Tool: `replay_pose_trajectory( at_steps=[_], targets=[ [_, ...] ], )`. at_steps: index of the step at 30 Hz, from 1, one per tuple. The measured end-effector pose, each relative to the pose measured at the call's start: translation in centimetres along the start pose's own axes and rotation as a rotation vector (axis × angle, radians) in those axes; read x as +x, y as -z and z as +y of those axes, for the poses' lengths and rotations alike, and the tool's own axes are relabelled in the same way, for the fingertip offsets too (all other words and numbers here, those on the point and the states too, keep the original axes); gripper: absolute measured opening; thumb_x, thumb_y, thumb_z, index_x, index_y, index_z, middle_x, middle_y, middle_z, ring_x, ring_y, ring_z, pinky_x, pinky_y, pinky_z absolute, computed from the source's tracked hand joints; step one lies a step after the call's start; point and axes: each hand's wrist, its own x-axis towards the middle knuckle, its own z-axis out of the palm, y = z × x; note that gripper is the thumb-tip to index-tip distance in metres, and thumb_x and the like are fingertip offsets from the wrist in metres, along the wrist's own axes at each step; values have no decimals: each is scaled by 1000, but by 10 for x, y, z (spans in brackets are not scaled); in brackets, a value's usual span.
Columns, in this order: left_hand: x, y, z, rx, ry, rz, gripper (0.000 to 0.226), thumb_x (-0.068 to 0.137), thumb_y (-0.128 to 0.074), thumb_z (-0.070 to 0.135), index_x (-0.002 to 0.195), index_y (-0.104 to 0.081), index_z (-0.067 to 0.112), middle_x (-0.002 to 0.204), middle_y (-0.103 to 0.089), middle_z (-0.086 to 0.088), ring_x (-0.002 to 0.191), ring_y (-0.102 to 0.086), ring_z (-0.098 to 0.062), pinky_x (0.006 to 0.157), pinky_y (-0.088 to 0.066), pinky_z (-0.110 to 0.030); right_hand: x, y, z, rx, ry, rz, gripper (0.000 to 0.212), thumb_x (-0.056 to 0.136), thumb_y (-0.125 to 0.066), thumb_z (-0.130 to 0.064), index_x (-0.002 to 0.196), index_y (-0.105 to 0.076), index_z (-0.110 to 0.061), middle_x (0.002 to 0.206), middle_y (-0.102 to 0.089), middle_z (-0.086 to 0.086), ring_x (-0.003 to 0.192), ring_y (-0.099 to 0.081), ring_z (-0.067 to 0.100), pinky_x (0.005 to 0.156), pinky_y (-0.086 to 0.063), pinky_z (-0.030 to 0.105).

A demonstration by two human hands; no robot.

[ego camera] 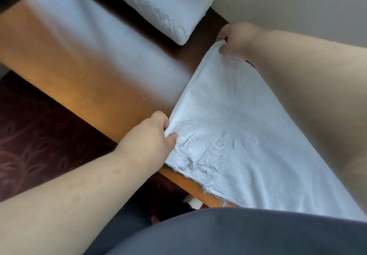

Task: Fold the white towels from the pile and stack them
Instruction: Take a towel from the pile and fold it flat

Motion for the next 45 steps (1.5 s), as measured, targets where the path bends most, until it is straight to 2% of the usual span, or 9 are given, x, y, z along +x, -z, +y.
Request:
replay_pose_trajectory(
  at_steps=[11,18,22,25,28,33,37,41,45],
  targets=[
    [-47,15,66,-17,-530,-71,43,97,-47,13,123,-50,46,113,-42,15,75,-52,-1,62,-40,-11,-75,6,18,1169,-472,291,23,88,-55,-41,95,-59,-20,86,-71,6,72,-73,21,64,-63,39],
    [-82,-5,138,124,-834,-207,33,93,-50,17,114,-62,39,101,-38,16,71,-49,-6,62,-40,-14,-122,-2,70,1180,-544,572,33,88,-53,-12,120,-48,-16,85,-50,-7,80,-59,17,68,-49,25],
    [-98,-28,171,98,-894,-237,33,93,-50,17,114,-61,40,101,-39,18,75,-52,-7,67,-43,-16,-171,-17,106,1222,-585,735,22,84,-40,-3,94,-41,-22,72,-45,-4,61,-43,14,52,-34,26],
    [-115,-52,195,55,-906,-258,36,93,-50,19,119,-56,43,101,-38,21,74,-54,-5,68,-46,-20,-208,-31,138,1267,-592,753,33,78,-34,3,80,-54,-24,80,-56,-7,75,-52,14,66,-43,23],
    [-139,-84,219,46,-948,-277,45,93,-52,20,127,-43,48,103,-35,25,82,-54,-3,70,-44,-17,-245,-47,172,1423,-585,757,52,82,-33,3,111,-69,-22,112,-65,-6,104,-61,13,96,-50,30],
    [-167,-128,259,59,-1002,-316,50,94,-52,21,132,-35,48,103,-32,24,83,-54,-5,70,-44,-18,-304,-62,215,1259,-486,704,69,83,-45,-6,150,-41,-22,147,-46,-4,99,-61,2,75,-46,12],
    [-186,-173,295,73,-1039,-336,51,89,-52,18,134,-46,43,102,-30,24,80,-51,-3,65,-41,-5,-344,-92,260,1345,-494,704,72,84,-43,-4,151,-39,-31,146,-49,-10,117,-57,1,94,-47,15],
    [-200,-230,327,101,-1082,-338,60,74,-46,16,128,-43,42,96,-28,19,64,-40,1,52,-27,1,-372,-134,315,1485,-651,740,73,78,-40,-4,140,-52,-42,126,-59,-19,91,-67,-5,67,-51,11],
    [-199,-299,347,145,-1016,-421,62,73,-48,7,126,-46,41,100,-33,10,71,-43,-2,59,-30,-2,-377,-199,359,1532,-728,644,65,87,-44,0,143,-51,-32,123,-62,-8,109,-62,12,94,-52,21]
  ],
)
